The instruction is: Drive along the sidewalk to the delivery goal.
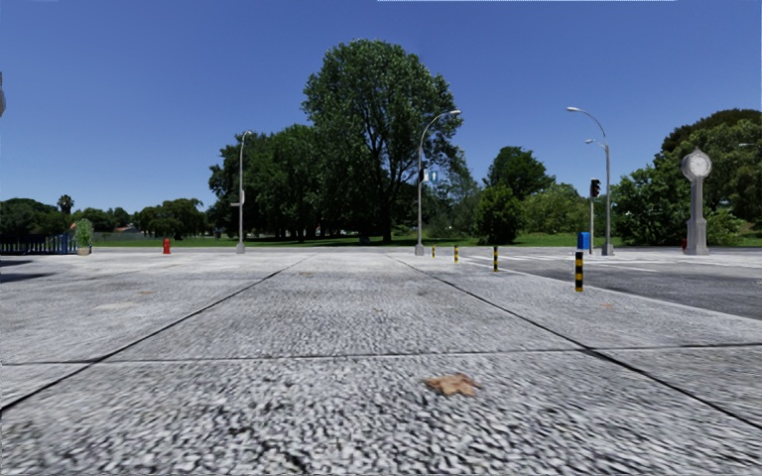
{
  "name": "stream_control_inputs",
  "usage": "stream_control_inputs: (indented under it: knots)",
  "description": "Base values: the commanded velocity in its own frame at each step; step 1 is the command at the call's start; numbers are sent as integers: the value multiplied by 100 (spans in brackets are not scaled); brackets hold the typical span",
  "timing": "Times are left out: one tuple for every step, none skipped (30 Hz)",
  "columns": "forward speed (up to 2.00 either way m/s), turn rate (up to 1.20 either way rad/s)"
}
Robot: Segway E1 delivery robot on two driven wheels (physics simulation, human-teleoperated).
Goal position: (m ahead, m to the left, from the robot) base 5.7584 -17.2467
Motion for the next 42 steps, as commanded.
stream_control_inputs:
  knots:
    - [200,0]
    - [200,0]
    - [200,0]
    - [200,0]
    - [200,0]
    - [200,0]
    - [200,0]
    - [200,0]
    - [200,0]
    - [200,0]
    - [200,0]
    - [200,0]
    - [200,0]
    - [200,0]
    - [200,0]
    - [200,0]
    - [200,0]
    - [200,0]
    - [200,0]
    - [200,0]
    - [200,0]
    - [200,0]
    - [200,0]
    - [200,0]
    - [200,0]
    - [200,0]
    - [200,0]
    - [200,0]
    - [200,0]
    - [200,0]
    - [200,0]
    - [200,0]
    - [200,0]
    - [200,0]
    - [200,0]
    - [200,0]
    - [200,0]
    - [200,0]
    - [200,0]
    - [200,0]
    - [200,0]
    - [200,0]
